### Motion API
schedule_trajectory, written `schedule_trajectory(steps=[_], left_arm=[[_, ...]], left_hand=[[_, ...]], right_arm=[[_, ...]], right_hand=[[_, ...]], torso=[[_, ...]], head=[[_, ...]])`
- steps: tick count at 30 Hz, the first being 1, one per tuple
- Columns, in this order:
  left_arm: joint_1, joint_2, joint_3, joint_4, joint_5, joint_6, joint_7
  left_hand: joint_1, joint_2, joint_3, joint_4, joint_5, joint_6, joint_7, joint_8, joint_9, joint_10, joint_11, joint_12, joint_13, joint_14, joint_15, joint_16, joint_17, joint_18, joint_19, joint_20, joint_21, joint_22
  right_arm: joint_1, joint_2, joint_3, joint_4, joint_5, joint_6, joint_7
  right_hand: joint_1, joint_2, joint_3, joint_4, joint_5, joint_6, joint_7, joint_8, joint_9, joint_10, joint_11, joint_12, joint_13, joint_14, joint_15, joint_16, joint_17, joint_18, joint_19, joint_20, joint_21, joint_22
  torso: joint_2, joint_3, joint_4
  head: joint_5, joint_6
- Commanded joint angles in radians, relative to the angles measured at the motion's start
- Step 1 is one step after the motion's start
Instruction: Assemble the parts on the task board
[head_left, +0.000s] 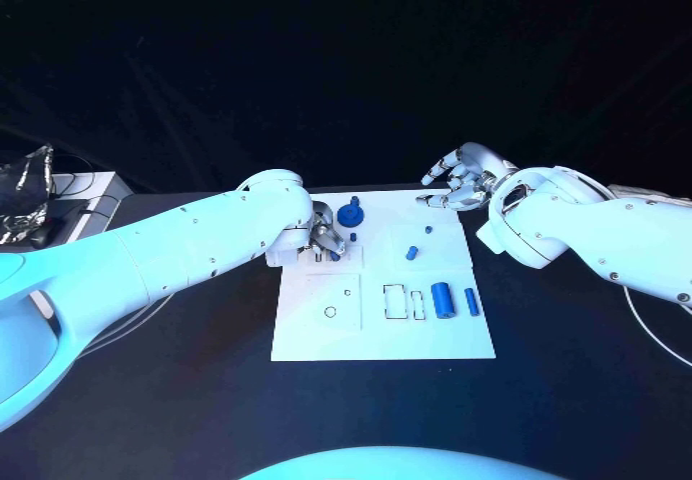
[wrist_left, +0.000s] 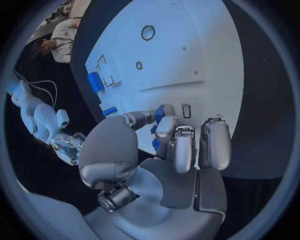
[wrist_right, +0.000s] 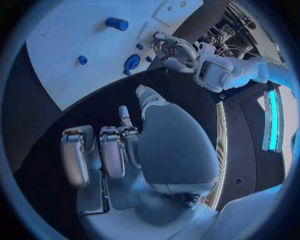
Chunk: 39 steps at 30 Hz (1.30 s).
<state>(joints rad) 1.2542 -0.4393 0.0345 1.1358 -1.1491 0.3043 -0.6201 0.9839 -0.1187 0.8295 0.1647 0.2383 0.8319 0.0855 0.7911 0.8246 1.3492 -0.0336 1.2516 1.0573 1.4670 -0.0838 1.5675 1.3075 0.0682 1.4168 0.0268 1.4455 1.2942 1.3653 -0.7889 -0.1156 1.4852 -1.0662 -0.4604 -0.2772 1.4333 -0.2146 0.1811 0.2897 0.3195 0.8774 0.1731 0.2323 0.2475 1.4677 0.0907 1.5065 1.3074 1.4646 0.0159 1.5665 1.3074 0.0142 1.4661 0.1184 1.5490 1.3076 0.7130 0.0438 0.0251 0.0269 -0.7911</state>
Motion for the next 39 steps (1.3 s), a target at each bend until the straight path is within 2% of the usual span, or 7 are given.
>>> schedule_trajectory(steps=[1,19,25,27,29,30,39], left_arm=[[-0.005,0.0,-0.004,0.001,-0.037,0.035,-0.004],[-0.008,-0.001,-0.007,0.002,-0.065,0.029,-0.005],[-0.012,0.002,-0.009,0.003,-0.056,0.027,-0.004],[-0.013,0.002,-0.009,0.003,-0.052,0.025,-0.004],[-0.014,0.002,-0.009,0.003,-0.05,0.024,-0.004],[-0.014,0.002,-0.01,0.003,-0.048,0.025,-0.004],[-0.016,0.0,-0.011,0.006,-0.044,0.033,-0.004]], left_hand=[[0.001,0.009,0.11,-0.119,0.0,0.059,-0.051,-0.003,0.001,-0.003,-0.002,-0.006,-0.001,0.104,-0.004,0.003,0.263,-0.007,0.001,-0.002,0.002,-0.001],[0.003,0.011,0.108,-0.12,-0.001,0.059,-0.052,-0.005,0.001,-0.004,-0.002,-0.009,-0.005,0.104,-0.004,0.003,0.263,-0.007,0.001,-0.002,0.001,-0.002],[-0.004,0.004,0.087,-0.117,-0.005,0.059,-0.051,-0.009,0.0,-0.004,-0.001,-0.011,-0.005,0.104,-0.004,0.003,0.263,-0.007,0.002,-0.002,0.001,-0.002],[-0.023,-0.011,0.046,-0.1,-0.006,0.058,-0.051,-0.017,-0.002,-0.006,0.0,-0.017,-0.01,0.104,-0.003,0.003,0.263,-0.008,0.002,-0.001,-0.001,-0.002],[-0.026,-0.012,0.036,-0.095,-0.007,0.059,-0.051,-0.019,-0.003,-0.006,-0.001,-0.018,-0.01,0.104,-0.003,0.003,0.263,-0.007,0.002,-0.001,-0.001,-0.003],[-0.037,-0.017,0.012,-0.08,-0.009,0.062,-0.052,-0.024,-0.004,-0.007,-0.001,-0.019,-0.011,0.104,-0.004,0.003,0.263,-0.007,0.002,-0.001,-0.002,-0.004],[-0.048,-0.025,-0.03,-0.057,-0.009,0.068,-0.053,-0.031,-0.007,-0.007,-0.002,-0.021,-0.01,0.104,-0.005,0.003,0.263,-0.007,0.003,-0.002,-0.003,-0.003]], right_arm=[[0.0,-0.001,0.0,0.002,-0.005,0.012,0.004],[0.0,-0.003,0.0,0.003,-0.005,0.014,0.004],[0.0,-0.003,0.0,0.003,-0.005,0.013,0.004],[0.0,-0.003,0.0,0.003,-0.005,0.014,0.004],[0.0,-0.003,0.0,0.003,-0.005,0.013,0.004],[0.0,-0.003,0.0,0.003,-0.005,0.013,0.004],[-0.001,-0.003,0.0,0.002,-0.005,0.014,0.004]], right_hand=[[0.002,0.002,0.005,-0.002,0.003,-0.007,-0.001,0.004,0.001,0.03,-0.002,0.0,0.194,0.104,-0.002,0.002,0.256,-0.007,0.092,-0.003,-0.004,0.243],[-0.001,0.002,0.006,-0.001,0.004,-0.008,-0.001,0.005,0.001,0.03,-0.002,0.0,0.194,0.104,-0.002,0.002,0.255,-0.007,0.092,-0.003,-0.005,0.243],[-0.001,0.002,0.006,-0.001,0.004,-0.008,-0.001,0.005,0.001,0.03,-0.002,0.0,0.194,0.104,-0.002,0.002,0.255,-0.007,0.092,-0.003,-0.005,0.243],[-0.001,0.002,0.006,-0.001,0.004,-0.008,-0.001,0.005,0.001,0.03,-0.002,0.0,0.194,0.104,-0.002,0.002,0.255,-0.007,0.092,-0.003,-0.005,0.243],[-0.001,0.002,0.006,-0.001,0.004,-0.008,-0.001,0.005,0.001,0.03,-0.002,0.0,0.194,0.104,-0.002,0.002,0.255,-0.007,0.092,-0.003,-0.005,0.243],[-0.001,0.002,0.006,-0.001,0.004,-0.008,-0.001,0.005,0.001,0.03,-0.002,0.0,0.194,0.104,-0.002,0.002,0.255,-0.007,0.092,-0.003,-0.005,0.243],[-0.003,0.002,0.007,-0.001,0.005,-0.008,-0.001,0.006,0.001,0.03,-0.002,0.0,0.193,0.104,-0.002,0.002,0.255,-0.007,0.091,-0.003,-0.005,0.243]], torso=[[-0.001,-0.0006,0.0008],[0.0,-0.001,-0.0003],[0.0,-0.0004,-0.0001],[0.0,-0.0004,0.0005],[0.0,-0.0001,0.0006],[0.0,0.0001,0.0006],[-0.001,0.0004,-0.0002]], head=[[0.001,-0.002],[0.003,-0.004],[0.001,-0.005],[0.0,-0.005],[0.0,-0.005],[0.0,-0.005],[0.001,-0.008]])
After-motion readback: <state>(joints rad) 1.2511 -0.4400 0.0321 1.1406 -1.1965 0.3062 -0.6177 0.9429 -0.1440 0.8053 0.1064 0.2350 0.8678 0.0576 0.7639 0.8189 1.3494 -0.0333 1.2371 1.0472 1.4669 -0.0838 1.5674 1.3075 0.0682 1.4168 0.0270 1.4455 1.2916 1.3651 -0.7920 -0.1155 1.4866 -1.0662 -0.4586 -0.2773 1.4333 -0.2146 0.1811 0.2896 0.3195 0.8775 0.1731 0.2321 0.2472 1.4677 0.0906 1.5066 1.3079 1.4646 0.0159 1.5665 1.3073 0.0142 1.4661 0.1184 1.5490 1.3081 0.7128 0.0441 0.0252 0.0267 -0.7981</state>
